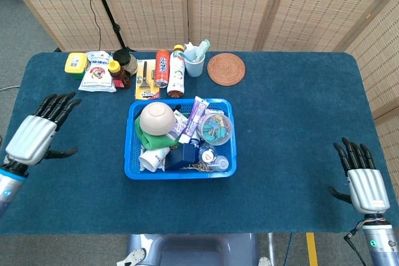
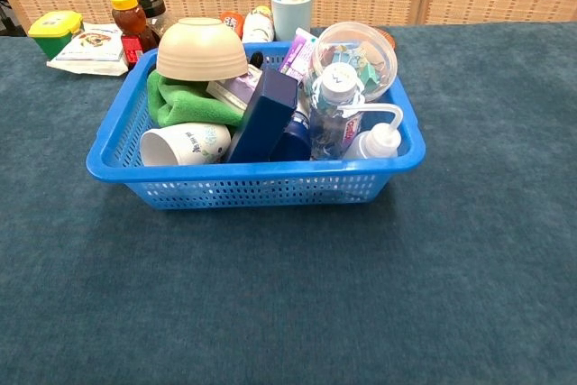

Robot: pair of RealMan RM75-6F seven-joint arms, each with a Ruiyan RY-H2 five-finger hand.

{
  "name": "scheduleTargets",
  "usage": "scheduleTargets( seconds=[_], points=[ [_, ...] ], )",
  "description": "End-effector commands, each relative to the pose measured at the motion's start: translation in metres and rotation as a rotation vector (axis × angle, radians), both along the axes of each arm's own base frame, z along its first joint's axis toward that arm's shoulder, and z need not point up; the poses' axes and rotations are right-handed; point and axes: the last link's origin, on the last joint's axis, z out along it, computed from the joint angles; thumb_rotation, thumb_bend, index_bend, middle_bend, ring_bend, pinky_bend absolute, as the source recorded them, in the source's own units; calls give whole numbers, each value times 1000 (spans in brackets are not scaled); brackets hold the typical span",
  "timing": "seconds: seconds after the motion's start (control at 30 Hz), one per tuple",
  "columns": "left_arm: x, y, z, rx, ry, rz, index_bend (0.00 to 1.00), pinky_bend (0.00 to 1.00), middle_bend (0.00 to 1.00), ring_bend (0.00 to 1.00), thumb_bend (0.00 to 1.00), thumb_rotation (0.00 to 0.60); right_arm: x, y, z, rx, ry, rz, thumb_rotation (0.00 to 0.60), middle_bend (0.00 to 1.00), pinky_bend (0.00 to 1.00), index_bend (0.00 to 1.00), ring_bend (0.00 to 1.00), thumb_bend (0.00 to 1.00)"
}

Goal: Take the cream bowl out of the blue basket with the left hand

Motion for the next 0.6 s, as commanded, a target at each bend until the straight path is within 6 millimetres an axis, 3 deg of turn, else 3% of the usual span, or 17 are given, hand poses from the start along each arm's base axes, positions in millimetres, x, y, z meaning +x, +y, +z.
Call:
scheduleTargets(
  seconds=[0.03, 0.33, 0.6],
  points=[
    [35, 27, -18, -63, 31, -32, 0, 0, 0, 0, 1, 600, -2, -2, 0, -4, -1, -11, 600, 0, 0, 0, 0, 0],
    [78, 65, -56, -192, 69, -33, 0, 0, 0, 0, 1, 600, -10, -8, 3, -20, -1, -49, 600, 0, 0, 0, 0, 0],
    [111, 92, -75, -305, 58, -12, 0, 0, 0, 0, 1, 600, -15, -12, 4, -25, -2, -72, 600, 0, 0, 0, 0, 0]
  ],
)
